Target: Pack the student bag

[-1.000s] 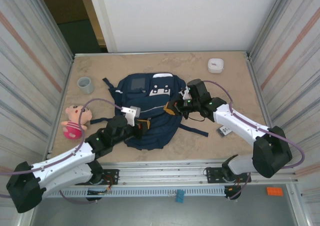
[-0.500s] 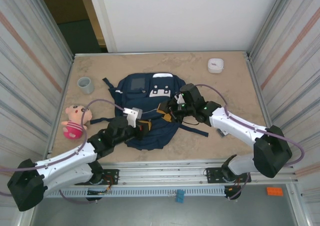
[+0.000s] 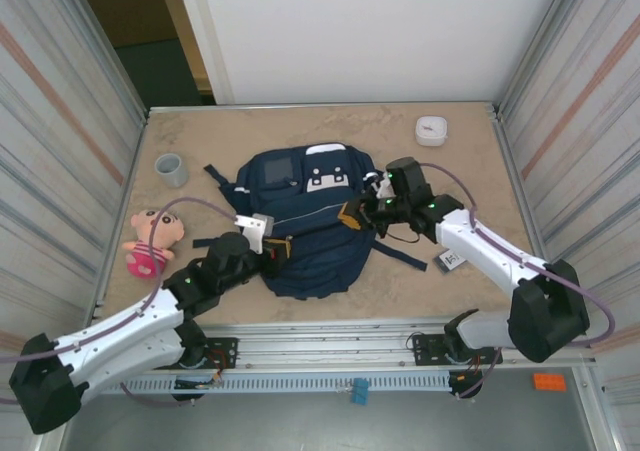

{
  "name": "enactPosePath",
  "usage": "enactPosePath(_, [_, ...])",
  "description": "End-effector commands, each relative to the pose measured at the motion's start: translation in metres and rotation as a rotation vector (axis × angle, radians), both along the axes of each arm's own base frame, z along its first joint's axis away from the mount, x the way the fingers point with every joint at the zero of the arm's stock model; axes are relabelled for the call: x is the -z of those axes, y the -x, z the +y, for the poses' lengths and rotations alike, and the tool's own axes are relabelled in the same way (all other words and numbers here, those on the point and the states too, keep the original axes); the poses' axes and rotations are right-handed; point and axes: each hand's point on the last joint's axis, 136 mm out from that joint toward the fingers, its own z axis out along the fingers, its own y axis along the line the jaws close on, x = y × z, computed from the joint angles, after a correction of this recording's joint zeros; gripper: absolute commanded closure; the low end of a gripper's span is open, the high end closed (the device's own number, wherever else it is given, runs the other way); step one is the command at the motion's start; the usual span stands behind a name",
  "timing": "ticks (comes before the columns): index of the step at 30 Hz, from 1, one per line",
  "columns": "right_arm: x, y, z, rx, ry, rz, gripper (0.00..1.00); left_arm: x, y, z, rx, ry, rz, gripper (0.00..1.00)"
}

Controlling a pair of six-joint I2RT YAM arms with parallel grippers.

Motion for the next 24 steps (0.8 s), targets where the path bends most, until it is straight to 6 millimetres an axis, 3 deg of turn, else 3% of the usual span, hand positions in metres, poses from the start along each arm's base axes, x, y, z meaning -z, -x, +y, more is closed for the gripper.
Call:
enactPosePath(1, [-0.011, -0.001, -0.015, -0.026, 0.026, -0.065, 1.0, 0.003, -0.005, 0.021, -0.078, -0.021, -0.018, 1.0])
enactPosePath(3, [-0.013, -0.001, -0.01, -0.063, 0.017, -0.074, 1.0, -0.001, -0.004, 0.018, -0.055, -0.011, -0.038, 1.0])
enactPosePath(7, [-0.025, -0.003, -0.014, -0.122, 0.085, -0.19, 0.57, -0.01, -0.002, 0.005, 0.012, 0.015, -0.064, 1.0])
enactPosePath(8, [-0.03, -0.004, -0.019, -0.138, 0.13, -0.254, 0.53, -0.012, -0.002, 0.002, 0.027, 0.021, -0.068, 1.0])
enactPosePath(11, [-0.05, 0.001, -0.037, -0.245, 0.44, -0.605, 0.47, -0.02, -0.002, -0.006, 0.068, 0.042, -0.082, 1.0])
enactPosePath(15, [-0.069, 0.02, -0.022, -0.511, 0.62, -1.065, 0.28, -0.029, -0.001, -0.012, 0.103, 0.045, -0.097, 1.0])
enactPosePath(18, [-0.061, 0.033, 0.003, -0.744, 0.621, -1.241, 0.26, -0.035, -0.001, -0.016, 0.131, 0.049, -0.117, 1.0])
enactPosePath(24, [-0.026, 0.033, 0.048, -1.078, 0.674, -1.372, 0.28, -0.042, 0.0, -0.017, 0.135, 0.057, -0.119, 1.0])
